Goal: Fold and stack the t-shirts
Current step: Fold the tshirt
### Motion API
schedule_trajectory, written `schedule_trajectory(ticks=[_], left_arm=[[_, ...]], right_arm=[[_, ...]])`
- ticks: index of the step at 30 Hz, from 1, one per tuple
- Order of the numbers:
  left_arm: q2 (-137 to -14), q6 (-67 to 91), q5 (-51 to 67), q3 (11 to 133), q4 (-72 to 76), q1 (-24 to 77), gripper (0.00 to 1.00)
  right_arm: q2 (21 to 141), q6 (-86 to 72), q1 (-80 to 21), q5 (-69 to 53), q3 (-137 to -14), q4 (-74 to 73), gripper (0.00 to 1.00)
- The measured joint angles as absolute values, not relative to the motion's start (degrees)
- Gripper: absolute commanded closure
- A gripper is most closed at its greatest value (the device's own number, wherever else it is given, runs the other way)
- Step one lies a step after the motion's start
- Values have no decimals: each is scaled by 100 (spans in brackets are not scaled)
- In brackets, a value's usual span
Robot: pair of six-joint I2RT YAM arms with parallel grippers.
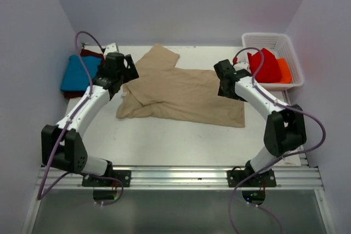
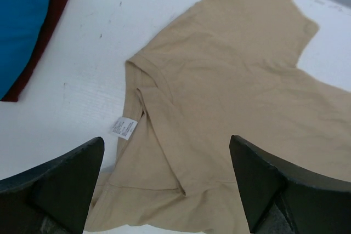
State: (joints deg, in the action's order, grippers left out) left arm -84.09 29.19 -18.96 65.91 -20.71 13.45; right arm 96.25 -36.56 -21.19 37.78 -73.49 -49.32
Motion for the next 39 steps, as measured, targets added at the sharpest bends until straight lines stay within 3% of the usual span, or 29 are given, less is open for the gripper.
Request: schedule_trajectory(ticks=[2, 5, 6, 7, 8, 9, 11, 12, 15, 26, 39], left_arm=[[-8005, 2930, -1793, 6558, -2056, 1345, 0], [-7408, 2941, -1564, 6372, -1970, 1345, 0], [-7273, 2950, -1461, 6265, -1933, 1345, 5], [-7177, 2969, -1332, 6125, -1909, 1345, 9], [-7120, 2998, -1190, 5953, -1857, 1345, 15], [-7109, 3030, -1039, 5752, -1800, 1345, 31], [-7181, 3094, -770, 5378, -1754, 1345, 44], [-7247, 3120, -620, 5172, -1728, 1345, 56], [-7487, 3170, -183, 4700, -1684, 1345, 72], [-7756, 3409, 460, 4178, -1295, 1345, 74], [-7765, 3489, 467, 4156, -1273, 1345, 75]], right_arm=[[9236, -3625, -2119, 3785, -7349, -4919, 4], [8862, -3590, -2119, 3787, -7349, -4928, 14], [8799, -3590, -2119, 3780, -7345, -4928, 46], [8753, -3535, -2119, 3774, -7303, -4904, 83], [8722, -3573, -2119, 3745, -7240, -4866, 100], [8691, -3551, -2119, 3701, -7122, -4825, 100], [8674, -3588, -2119, 3583, -6851, -4764, 100], [8691, -3603, -2119, 3511, -6716, -4737, 100], [8818, -3708, -2104, 3365, -6440, -4709, 100], [9830, -4230, -1990, 3223, -6331, -4742, 100], [10711, -5317, -1931, 4145, -6759, -6093, 100]])
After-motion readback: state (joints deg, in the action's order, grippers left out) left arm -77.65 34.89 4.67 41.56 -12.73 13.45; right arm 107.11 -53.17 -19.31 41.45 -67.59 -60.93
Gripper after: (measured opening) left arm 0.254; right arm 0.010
